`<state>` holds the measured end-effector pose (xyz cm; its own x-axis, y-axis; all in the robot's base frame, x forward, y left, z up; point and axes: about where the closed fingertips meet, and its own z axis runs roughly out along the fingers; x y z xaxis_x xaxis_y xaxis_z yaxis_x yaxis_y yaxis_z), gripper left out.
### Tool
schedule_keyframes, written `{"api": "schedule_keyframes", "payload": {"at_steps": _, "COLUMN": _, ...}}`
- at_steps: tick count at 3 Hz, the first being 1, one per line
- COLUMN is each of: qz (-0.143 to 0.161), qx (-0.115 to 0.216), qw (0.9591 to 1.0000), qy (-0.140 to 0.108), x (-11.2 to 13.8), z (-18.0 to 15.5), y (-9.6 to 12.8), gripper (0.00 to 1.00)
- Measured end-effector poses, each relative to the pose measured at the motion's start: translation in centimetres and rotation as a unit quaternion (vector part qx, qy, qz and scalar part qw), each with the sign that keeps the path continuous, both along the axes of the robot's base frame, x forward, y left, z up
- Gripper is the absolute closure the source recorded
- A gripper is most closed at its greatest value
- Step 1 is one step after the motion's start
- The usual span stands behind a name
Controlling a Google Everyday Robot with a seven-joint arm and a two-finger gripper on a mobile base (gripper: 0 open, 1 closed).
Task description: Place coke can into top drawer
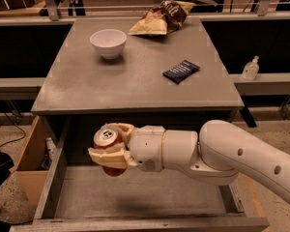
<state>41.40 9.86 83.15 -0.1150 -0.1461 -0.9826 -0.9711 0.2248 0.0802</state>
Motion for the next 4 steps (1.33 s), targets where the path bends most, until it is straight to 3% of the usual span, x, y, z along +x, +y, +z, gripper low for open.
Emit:
{"api": "schedule_keyframes", "payload": {"at_steps": 2, "qz": 0.017, "qx": -0.023, "qw": 0.9996, "qy": 0.002, "x": 1.9, "z": -6.6, "y": 0.6, "gripper": 1.0}}
{"api": "schedule_keyframes", "payload": {"at_steps": 4, "qz": 0.045, "qx": -0.008, "qw": 0.9989, "qy": -0.012, "x": 3.5, "z": -12.2, "y": 2.4, "gripper": 1.0}}
